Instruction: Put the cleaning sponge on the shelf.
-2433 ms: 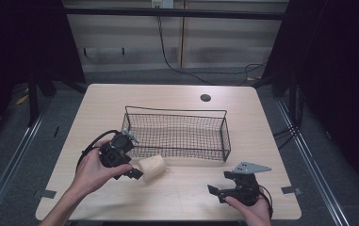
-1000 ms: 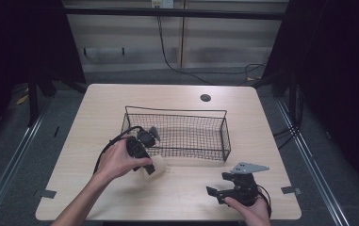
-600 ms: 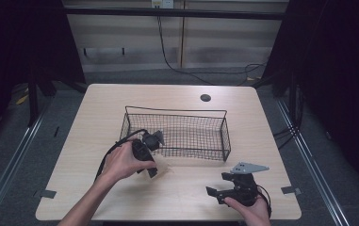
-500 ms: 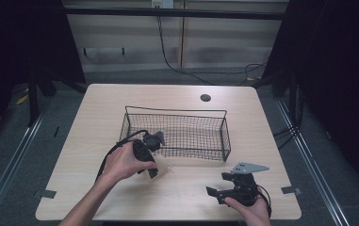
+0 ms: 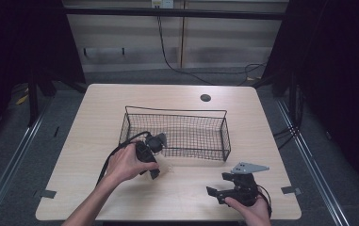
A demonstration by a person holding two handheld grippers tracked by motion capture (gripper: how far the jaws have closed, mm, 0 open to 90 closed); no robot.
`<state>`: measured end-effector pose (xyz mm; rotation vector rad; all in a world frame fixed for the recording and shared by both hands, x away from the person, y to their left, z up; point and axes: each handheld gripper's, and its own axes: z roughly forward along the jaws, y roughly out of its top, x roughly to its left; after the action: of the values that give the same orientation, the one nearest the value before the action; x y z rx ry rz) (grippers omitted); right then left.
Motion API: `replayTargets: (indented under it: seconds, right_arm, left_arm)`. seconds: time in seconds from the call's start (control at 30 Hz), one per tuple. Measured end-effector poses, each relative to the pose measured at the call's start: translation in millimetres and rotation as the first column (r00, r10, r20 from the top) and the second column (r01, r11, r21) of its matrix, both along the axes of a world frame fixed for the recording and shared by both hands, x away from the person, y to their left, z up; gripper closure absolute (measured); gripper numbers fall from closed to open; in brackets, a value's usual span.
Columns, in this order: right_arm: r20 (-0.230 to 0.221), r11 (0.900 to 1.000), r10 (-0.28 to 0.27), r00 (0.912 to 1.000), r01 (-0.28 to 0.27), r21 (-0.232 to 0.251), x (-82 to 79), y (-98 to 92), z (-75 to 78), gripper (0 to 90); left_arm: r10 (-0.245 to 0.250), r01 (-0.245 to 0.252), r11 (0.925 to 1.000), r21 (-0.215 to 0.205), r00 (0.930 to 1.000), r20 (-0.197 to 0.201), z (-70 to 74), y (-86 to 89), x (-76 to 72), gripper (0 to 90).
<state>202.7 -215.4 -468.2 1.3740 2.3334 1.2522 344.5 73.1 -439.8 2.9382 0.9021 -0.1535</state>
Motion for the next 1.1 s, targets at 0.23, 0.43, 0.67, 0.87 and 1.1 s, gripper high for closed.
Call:
replayTargets:
  seconds: [0.23,0.43,0.67,0.87,1.1]
  right_arm:
    - [-0.001,1.000,0.001,1.0000,-0.001,0.002,0.4,0.2,0.0,14.6]
    - [-0.003,1.000,-0.003,1.0000,0.003,0.001,0.1,0.0,0.1,14.7]
    - [-0.005,1.000,-0.002,1.0000,0.002,0.001,0.0,0.1,0.1,14.6]
    - [-0.005,1.000,-0.001,1.0000,0.001,0.002,0.4,0.2,-0.3,14.6]
    - [-0.005,1.000,-0.002,1.0000,0.002,0.002,0.5,0.1,-0.3,14.6]
  left_arm:
    - [-0.019,0.019,0.9998,-0.010,0.9998,0.001,12.1,2.6,-2.8,26.0]
    - [-0.018,0.018,0.9998,-0.004,0.9998,0.010,19.5,5.4,-4.8,26.1]
    - [-0.024,0.024,0.9996,0.016,0.9995,0.018,27.0,9.0,-9.2,26.1]
    - [-0.033,0.033,0.9994,0.008,0.9994,0.011,37.6,12.7,-11.4,26.1]
    - [-0.041,0.041,0.9992,0.005,0.9990,0.018,53.4,16.5,-12.1,26.1]
